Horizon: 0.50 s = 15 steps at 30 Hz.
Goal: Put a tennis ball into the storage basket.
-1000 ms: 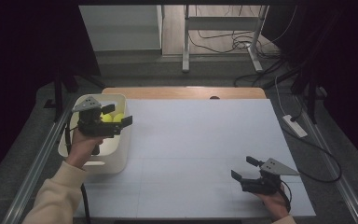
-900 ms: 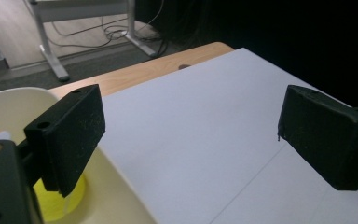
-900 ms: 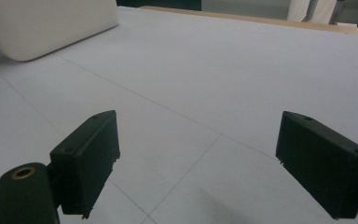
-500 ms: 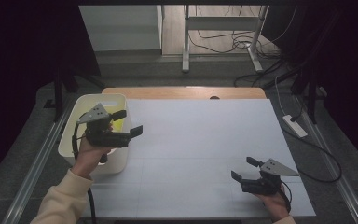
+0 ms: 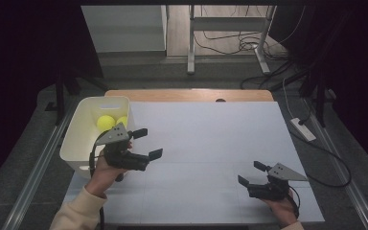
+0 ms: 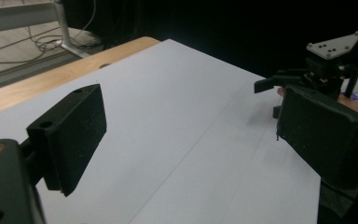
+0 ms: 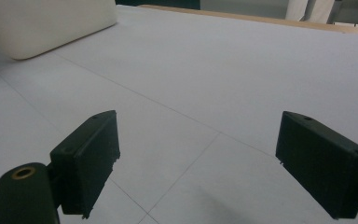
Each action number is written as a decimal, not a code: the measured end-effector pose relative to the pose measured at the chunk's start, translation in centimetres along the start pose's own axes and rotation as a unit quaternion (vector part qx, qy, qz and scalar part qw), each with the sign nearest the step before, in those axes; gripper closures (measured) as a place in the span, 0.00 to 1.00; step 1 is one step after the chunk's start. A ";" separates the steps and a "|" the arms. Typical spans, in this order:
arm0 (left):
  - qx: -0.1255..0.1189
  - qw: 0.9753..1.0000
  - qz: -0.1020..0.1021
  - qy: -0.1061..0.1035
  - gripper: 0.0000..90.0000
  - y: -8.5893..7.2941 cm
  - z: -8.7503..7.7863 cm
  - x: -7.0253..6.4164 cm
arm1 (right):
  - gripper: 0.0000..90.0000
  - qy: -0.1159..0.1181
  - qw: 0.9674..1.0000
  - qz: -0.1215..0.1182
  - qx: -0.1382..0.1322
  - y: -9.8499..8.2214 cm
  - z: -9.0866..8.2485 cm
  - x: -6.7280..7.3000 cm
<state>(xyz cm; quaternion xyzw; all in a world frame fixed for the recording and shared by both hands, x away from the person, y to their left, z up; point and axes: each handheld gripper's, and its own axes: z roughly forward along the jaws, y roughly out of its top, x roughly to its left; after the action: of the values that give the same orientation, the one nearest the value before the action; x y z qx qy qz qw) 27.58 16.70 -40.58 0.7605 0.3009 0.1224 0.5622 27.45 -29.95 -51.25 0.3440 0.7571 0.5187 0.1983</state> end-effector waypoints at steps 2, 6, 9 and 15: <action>0.004 1.000 0.003 -0.004 0.10 -0.5 0.3 -0.3 | 0.15 0.000 1.000 0.000 0.000 0.0 0.0 0.0; 0.004 1.000 0.015 -0.008 0.11 -1.3 0.6 -1.0 | 0.15 0.001 1.000 0.002 0.001 0.0 -0.1 0.0; 0.011 1.000 0.026 -0.010 0.11 -1.8 0.7 -1.4 | 0.15 0.001 1.000 0.001 0.001 0.0 -0.1 0.0; 0.013 0.999 0.030 -0.019 0.12 -3.3 0.8 -1.9 | 0.15 0.000 1.000 0.001 0.002 0.0 0.0 0.0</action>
<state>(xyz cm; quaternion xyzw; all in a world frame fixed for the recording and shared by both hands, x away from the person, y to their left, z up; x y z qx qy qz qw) 25.48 15.57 -43.64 0.7785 0.2692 0.1210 0.5539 27.41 -29.95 -51.26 0.3452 0.7579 0.5173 0.1971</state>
